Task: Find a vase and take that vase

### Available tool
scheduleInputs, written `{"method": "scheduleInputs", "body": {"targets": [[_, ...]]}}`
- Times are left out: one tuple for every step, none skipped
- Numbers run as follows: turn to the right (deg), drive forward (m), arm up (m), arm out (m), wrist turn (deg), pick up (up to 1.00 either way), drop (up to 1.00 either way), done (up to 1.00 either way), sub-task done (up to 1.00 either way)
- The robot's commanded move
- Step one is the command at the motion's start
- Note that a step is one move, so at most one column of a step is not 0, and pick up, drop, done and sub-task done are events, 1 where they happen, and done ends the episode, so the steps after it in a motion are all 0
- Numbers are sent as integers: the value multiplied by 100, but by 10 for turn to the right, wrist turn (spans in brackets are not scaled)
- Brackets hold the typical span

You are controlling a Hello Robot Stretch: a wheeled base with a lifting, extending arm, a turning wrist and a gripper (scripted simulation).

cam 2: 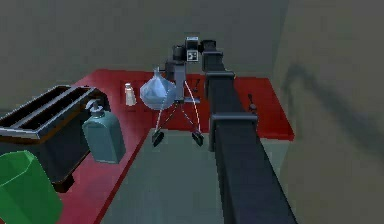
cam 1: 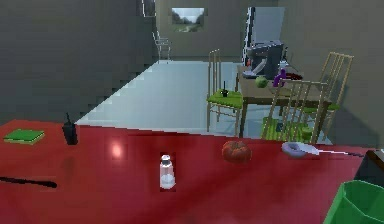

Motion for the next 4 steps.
{"method": "scheduleInputs", "body": {"targets": [[0, 0, 0, 0, 450, 0, 0, 0, 0], [0, 0, 0, 0, 450, 0, 0, 0, 0], [0, 0, 0, 0, 450, 0, 0, 0, 0], [0, 0, 0, 0, 120, 0, 0, 0, 0]]}}
